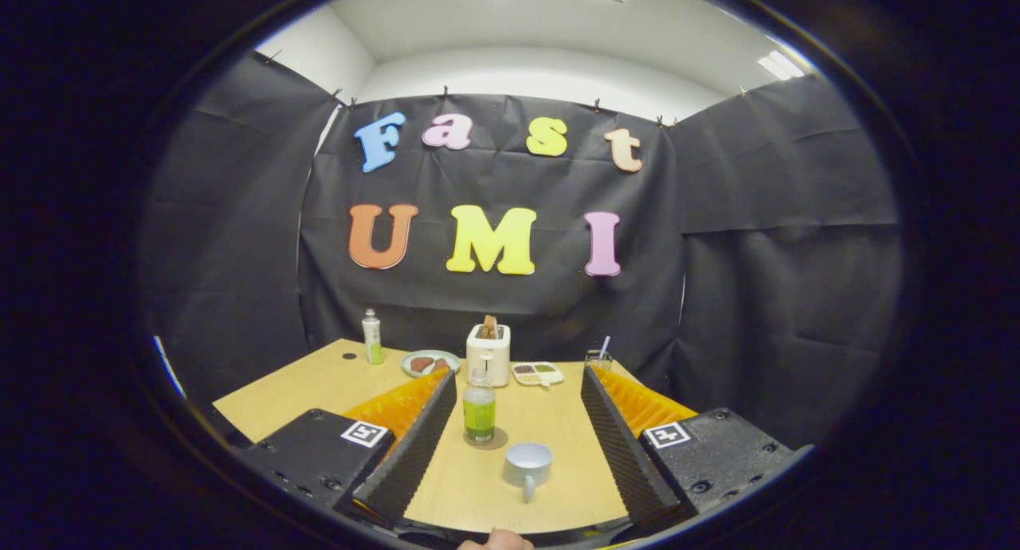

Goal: Take the bottle from table, then pour the juice into the cup, finally place the bottle on the coaster

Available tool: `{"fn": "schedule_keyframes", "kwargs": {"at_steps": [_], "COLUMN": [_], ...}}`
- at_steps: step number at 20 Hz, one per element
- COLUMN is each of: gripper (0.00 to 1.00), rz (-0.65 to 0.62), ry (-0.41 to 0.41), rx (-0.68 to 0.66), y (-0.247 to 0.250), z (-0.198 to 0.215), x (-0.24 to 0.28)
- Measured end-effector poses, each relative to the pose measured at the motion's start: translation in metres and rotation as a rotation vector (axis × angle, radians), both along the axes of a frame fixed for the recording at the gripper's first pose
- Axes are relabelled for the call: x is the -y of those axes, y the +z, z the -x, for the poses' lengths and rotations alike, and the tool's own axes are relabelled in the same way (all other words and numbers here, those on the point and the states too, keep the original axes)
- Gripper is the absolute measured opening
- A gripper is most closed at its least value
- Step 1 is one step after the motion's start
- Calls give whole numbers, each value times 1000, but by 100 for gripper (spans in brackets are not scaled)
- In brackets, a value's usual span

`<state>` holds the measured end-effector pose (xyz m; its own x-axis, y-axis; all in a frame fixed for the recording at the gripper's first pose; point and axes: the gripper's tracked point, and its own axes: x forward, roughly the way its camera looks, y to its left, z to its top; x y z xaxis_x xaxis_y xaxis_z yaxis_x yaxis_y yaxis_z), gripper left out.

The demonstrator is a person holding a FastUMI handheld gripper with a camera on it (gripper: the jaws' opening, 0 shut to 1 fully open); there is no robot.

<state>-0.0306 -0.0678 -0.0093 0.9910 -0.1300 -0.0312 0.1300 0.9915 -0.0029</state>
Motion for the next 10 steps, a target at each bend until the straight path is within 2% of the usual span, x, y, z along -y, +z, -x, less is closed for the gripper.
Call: {"fn": "schedule_keyframes", "kwargs": {"at_steps": [7, 10], "gripper": [100, 100], "rz": [110, 86], "ry": [-49, -48], "rx": [92, 116], "y": [21, 21], "z": [50, 69], "x": [16, 21]}}
